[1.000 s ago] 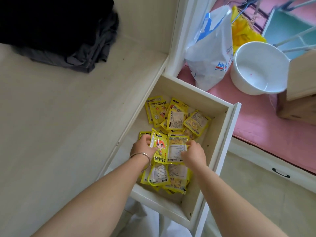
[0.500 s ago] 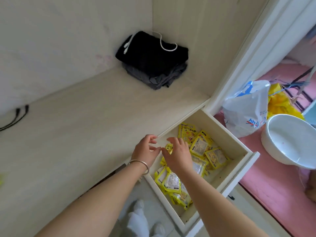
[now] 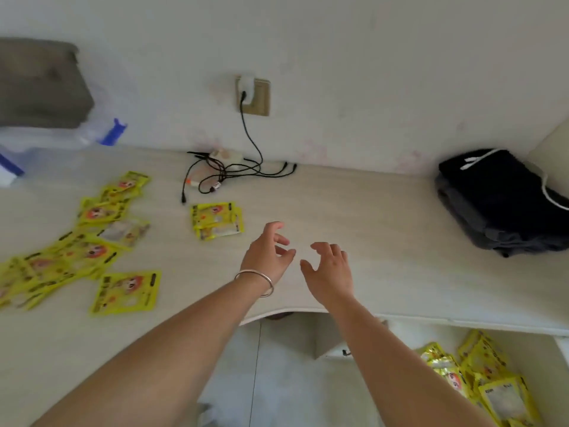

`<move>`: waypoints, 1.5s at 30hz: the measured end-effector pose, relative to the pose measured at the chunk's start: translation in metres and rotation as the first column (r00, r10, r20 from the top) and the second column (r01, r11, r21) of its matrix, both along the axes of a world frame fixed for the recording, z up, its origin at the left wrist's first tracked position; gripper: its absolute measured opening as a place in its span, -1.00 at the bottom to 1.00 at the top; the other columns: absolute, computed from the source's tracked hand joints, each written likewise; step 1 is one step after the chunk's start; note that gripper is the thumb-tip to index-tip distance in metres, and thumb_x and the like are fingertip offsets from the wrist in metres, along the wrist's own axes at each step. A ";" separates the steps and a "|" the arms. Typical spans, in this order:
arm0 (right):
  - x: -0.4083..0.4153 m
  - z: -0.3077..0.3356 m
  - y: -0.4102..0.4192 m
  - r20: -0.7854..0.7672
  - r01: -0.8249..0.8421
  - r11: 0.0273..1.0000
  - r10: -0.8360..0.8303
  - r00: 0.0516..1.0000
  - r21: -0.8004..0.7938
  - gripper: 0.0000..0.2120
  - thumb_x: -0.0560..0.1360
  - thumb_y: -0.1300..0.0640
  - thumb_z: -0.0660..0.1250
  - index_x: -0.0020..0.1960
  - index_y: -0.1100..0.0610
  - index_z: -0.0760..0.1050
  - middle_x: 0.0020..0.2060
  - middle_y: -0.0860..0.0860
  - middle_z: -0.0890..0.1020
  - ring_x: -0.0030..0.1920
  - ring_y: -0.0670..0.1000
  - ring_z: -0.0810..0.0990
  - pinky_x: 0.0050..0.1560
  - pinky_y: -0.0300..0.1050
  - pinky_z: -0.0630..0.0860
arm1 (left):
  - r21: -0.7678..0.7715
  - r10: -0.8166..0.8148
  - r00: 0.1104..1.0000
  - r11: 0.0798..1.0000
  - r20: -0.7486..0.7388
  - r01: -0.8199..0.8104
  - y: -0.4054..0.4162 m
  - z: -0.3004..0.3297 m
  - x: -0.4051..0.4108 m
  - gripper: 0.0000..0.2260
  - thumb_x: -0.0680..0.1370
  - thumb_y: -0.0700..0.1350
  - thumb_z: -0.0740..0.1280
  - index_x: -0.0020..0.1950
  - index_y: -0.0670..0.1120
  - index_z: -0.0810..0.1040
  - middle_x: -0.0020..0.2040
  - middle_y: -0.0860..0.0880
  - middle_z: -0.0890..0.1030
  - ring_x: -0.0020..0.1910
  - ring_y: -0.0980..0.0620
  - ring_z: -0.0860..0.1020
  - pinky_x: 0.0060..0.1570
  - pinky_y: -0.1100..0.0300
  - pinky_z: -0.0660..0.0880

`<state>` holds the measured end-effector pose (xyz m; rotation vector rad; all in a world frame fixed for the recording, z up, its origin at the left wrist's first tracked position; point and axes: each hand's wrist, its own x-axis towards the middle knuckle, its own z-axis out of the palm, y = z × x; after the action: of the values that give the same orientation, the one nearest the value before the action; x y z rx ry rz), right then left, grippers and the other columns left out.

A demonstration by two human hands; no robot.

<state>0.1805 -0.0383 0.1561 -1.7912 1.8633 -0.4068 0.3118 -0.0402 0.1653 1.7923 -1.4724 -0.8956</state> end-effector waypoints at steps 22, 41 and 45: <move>0.209 -0.052 -0.094 -0.376 -0.418 0.894 0.447 0.811 0.161 -0.36 0.46 0.18 0.27 0.48 0.00 0.14 0.48 -0.01 0.17 0.45 0.08 0.17 0.31 -0.06 0.34 | 0.362 0.137 0.975 0.912 0.177 -0.194 0.036 -0.068 0.286 -0.44 0.38 -0.03 0.44 0.36 0.09 0.40 0.34 0.09 0.42 0.40 0.06 0.31 0.36 0.11 0.32; 0.239 -0.083 -0.135 -0.598 -0.753 0.657 0.585 0.548 -0.047 -0.54 0.13 0.34 0.50 0.02 0.15 0.60 -0.17 0.08 0.61 -0.16 0.16 0.59 -0.28 -0.09 0.47 | 0.624 0.089 0.934 0.721 0.347 -0.301 0.019 -0.070 0.294 -0.65 0.40 0.16 0.41 -0.04 -0.09 0.51 -0.05 -0.06 0.54 -0.04 -0.07 0.53 -0.05 0.12 0.44; 0.257 -0.070 -0.139 -0.461 -0.679 0.728 0.639 0.616 0.101 -0.71 0.53 0.23 0.22 0.25 0.11 0.40 0.07 0.05 0.57 0.09 0.12 0.52 -0.15 -0.09 0.37 | 0.430 0.583 0.802 0.697 0.128 -0.575 0.002 -0.064 0.292 -0.70 0.43 0.10 0.38 -0.29 -0.12 0.52 -0.34 -0.10 0.52 -0.31 -0.06 0.50 -0.31 0.15 0.39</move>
<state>0.4370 -0.1778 0.0862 -2.6451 1.2773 0.2674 0.6036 -0.0384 0.1009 2.3830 -0.6003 -0.9472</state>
